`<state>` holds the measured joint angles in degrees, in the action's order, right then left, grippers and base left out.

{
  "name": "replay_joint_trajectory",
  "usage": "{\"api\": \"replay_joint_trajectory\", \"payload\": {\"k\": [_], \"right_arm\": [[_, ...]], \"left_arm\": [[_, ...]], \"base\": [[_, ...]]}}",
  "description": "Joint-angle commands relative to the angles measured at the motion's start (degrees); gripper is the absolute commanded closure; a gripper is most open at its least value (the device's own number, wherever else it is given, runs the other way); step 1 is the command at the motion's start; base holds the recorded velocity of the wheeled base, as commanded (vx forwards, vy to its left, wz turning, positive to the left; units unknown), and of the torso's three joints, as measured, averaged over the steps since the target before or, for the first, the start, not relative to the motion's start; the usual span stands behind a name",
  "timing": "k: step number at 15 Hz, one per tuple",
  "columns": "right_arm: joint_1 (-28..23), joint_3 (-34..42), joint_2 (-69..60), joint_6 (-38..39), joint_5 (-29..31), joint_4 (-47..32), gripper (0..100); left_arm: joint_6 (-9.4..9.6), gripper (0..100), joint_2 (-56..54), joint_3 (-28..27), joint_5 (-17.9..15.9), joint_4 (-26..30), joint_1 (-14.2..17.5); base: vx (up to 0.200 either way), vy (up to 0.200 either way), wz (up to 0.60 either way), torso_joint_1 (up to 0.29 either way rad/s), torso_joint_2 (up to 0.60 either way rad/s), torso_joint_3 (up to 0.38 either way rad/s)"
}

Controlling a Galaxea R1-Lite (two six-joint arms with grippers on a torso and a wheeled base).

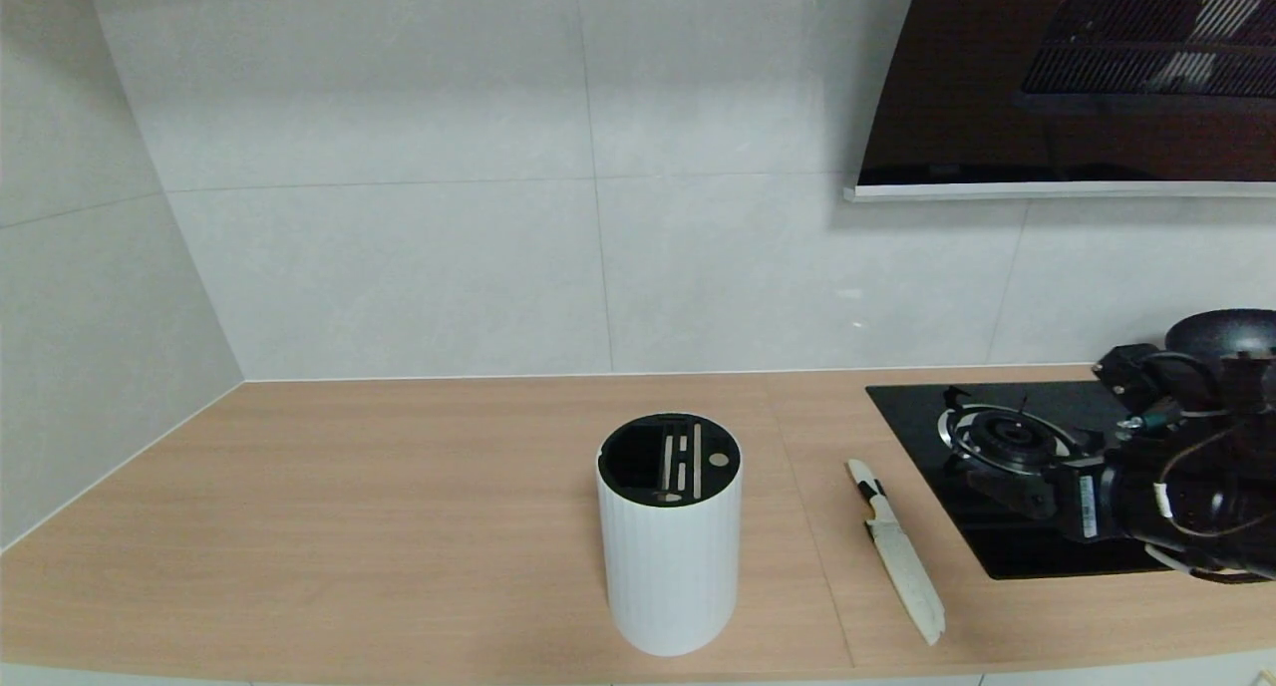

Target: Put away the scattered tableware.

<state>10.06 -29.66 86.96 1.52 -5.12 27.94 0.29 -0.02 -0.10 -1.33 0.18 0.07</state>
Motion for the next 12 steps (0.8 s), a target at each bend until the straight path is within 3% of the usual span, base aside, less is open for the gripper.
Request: {"api": "replay_joint_trajectory", "payload": {"k": [1,8,12], "right_arm": [[0.31,-2.33,14.82,-0.12,1.25,6.34,0],[2.07,-4.53,35.92,-0.12,6.35,21.19,0],[4.01,-7.69,43.12,0.15,8.81,24.88,0]], "left_arm": [[0.06,0,0.02,0.01,0.01,-0.01,0.01],[-0.03,0,0.02,0.01,0.01,-0.01,0.01],[-0.03,0,0.02,0.01,0.01,-0.01,0.01]], "base": [[0.000,0.000,0.00,0.000,0.00,0.000],[0.000,0.000,0.00,0.000,0.00,0.000],[0.000,0.000,0.00,0.000,0.00,0.000]]}}
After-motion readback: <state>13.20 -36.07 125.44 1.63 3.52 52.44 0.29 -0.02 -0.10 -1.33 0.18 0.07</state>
